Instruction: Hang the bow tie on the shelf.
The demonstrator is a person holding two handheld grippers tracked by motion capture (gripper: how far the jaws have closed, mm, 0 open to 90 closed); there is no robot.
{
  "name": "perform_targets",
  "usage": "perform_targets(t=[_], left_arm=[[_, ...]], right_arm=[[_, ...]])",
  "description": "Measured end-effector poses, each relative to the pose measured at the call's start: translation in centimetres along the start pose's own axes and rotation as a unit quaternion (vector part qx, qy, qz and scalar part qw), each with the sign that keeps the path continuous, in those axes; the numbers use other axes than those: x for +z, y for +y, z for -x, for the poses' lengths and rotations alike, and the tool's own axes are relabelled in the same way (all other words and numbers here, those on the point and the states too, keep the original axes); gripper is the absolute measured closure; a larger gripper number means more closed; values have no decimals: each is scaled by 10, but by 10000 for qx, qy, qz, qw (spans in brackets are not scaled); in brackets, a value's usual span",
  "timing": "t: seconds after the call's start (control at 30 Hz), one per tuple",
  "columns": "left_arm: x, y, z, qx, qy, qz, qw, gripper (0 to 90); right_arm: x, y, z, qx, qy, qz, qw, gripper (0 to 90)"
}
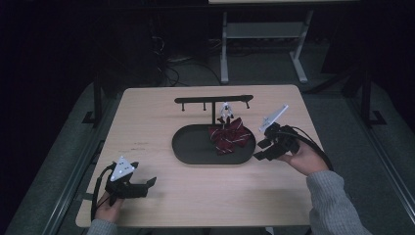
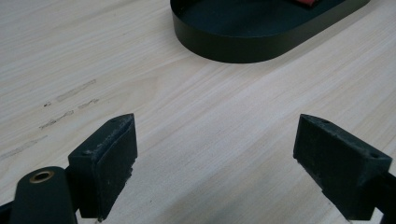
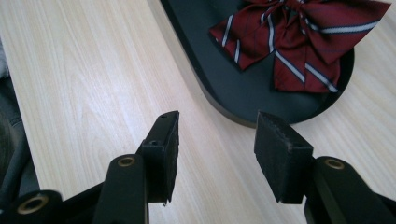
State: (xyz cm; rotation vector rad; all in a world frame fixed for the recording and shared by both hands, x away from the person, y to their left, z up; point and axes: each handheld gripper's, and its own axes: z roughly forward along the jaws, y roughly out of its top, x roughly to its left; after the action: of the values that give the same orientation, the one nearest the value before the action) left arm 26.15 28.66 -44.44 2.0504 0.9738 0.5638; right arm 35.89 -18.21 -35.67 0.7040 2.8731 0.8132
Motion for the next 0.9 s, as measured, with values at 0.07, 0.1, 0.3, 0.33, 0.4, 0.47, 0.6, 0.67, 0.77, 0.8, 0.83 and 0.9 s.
perform_targets(t=[0.07, 0.1, 0.3, 0.33, 0.4, 0.47, 0.6, 0.67, 0.77, 0.8, 0.83, 0.9], left_arm=[[0, 0, 0, -5, -1, 0, 10000, 133], [0, 0, 0, -16, 2, 1, 10000, 133], [0, 0, 1, -16, 8, -24, 10000, 133], [0, 0, 1, -24, 10, -14, 10000, 133], [0, 0, 0, -12, 13, -5, 10000, 133], [0, -1, 0, -27, 11, 5, 10000, 133], [-1, -1, 0, -52, 22, 10, 10000, 133], [0, -1, -1, -51, 27, 3, 10000, 133], [0, -2, -1, -119, 25, 42, 9999, 133], [0, -2, -1, -126, 24, 45, 9999, 133], [0, -2, -1, -126, 20, 43, 9999, 133], [0, -2, -1, -125, 20, 37, 9999, 133]], right_arm=[[1, -3, -1, 24, 16, -6, 10000, 493], [1, -5, -1, 38, 18, -21, 10000, 493], [1, -16, -4, 142, 20, 21, 9999, 494], [1, -19, -4, 105, -2, 19, 9999, 494], [1, -20, -5, 151, -13, 6, 9999, 494], [2, -26, -7, 157, -15, 75, 9998, 495], [3, -32, -9, 165, -44, 88, 9998, 498], [3, -36, -10, 185, -59, 98, 9998, 498], [6, -42, -13, 209, -19, 118, 9997, 498], [6, -43, -13, 220, -20, 113, 9997, 498], [7, -44, -14, 199, -20, 105, 9997, 498], [9, -48, -15, 214, -9, 127, 9997, 498]])
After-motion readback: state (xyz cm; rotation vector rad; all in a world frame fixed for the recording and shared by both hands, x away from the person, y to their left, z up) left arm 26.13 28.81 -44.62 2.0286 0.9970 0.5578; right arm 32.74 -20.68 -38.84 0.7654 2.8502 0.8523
